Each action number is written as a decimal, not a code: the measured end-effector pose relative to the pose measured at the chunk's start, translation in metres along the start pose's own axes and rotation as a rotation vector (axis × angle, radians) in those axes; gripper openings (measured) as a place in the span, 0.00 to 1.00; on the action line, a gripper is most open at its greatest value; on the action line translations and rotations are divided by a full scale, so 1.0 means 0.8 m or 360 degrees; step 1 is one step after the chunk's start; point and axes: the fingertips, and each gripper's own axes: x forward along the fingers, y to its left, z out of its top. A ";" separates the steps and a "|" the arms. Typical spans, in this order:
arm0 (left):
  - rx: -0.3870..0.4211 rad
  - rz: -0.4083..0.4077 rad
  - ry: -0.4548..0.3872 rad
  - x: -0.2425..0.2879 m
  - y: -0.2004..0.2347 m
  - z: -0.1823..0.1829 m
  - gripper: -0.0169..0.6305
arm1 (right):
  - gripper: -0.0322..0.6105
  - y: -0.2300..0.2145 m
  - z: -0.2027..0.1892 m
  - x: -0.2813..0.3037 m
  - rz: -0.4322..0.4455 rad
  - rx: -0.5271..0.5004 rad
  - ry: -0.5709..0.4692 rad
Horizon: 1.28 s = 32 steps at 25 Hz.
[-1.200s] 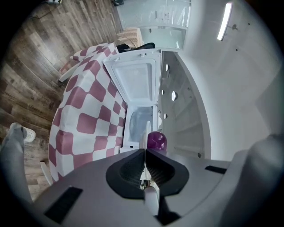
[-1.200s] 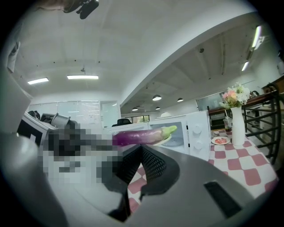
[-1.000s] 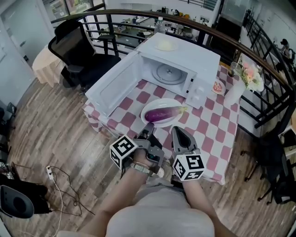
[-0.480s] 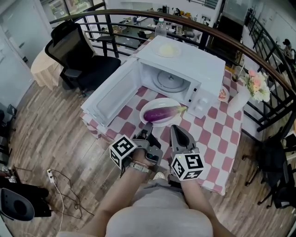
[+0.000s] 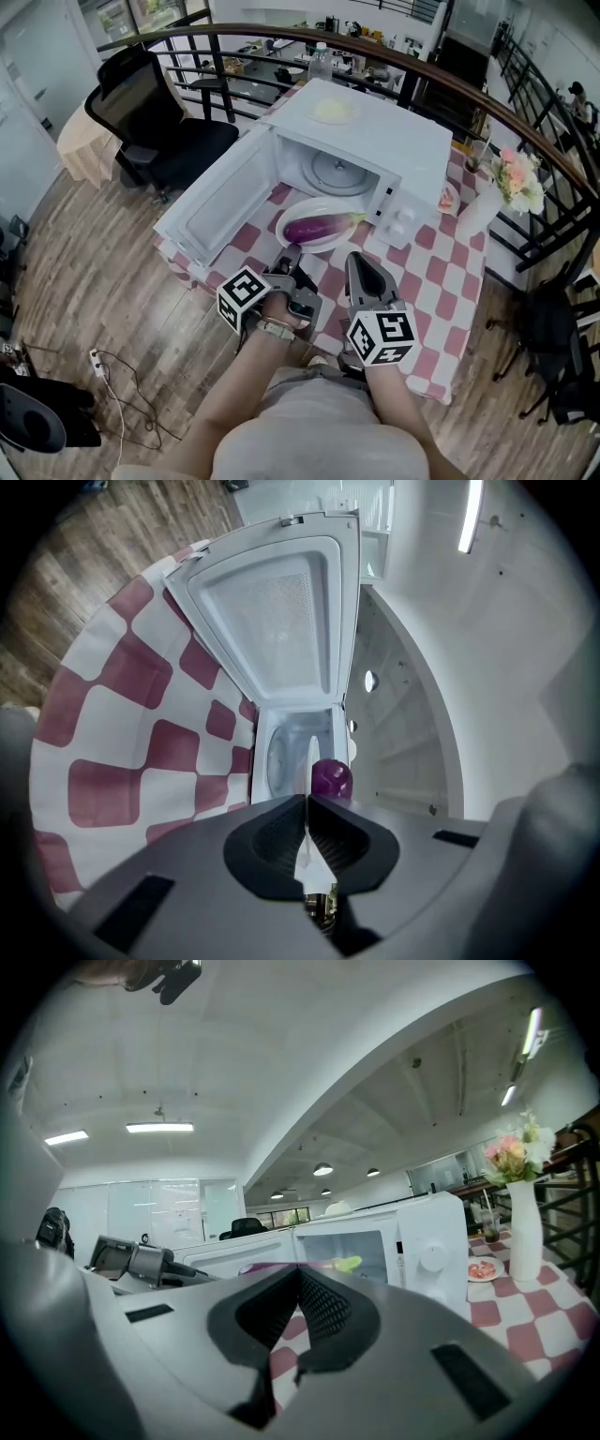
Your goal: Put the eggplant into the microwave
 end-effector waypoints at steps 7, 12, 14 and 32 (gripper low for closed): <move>-0.0036 0.0038 0.0025 0.018 0.010 0.009 0.05 | 0.09 -0.015 0.016 0.005 -0.0056 -0.0047 -0.0026; -0.0031 0.0042 0.0075 0.041 0.014 0.017 0.05 | 0.09 -0.026 0.018 0.020 -0.0111 -0.0051 -0.0030; -0.0025 0.0053 0.0103 0.054 0.017 0.019 0.05 | 0.09 -0.031 0.018 0.028 -0.0130 -0.0036 -0.0026; 0.0054 0.0049 0.0265 0.162 0.052 0.064 0.05 | 0.09 -0.045 -0.012 0.114 -0.0246 0.0021 0.0080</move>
